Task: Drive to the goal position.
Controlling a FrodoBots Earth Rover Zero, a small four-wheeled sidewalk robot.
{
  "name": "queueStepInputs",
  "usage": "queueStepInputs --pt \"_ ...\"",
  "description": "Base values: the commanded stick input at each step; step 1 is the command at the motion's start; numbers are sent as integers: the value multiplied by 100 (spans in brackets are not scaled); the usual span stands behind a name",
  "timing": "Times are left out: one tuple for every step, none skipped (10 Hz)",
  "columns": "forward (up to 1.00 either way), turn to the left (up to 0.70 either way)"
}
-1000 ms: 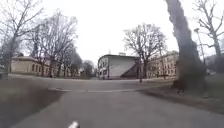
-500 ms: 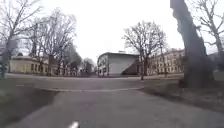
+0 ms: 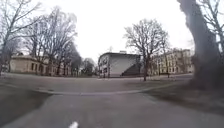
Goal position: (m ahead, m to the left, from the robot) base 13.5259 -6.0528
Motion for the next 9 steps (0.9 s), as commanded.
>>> queueStepInputs --pt "100 0" --pt "100 0" --pt "100 0" --pt "100 0" --pt "100 0" --pt "100 0" --pt "100 0" --pt "100 0" --pt "100 0"
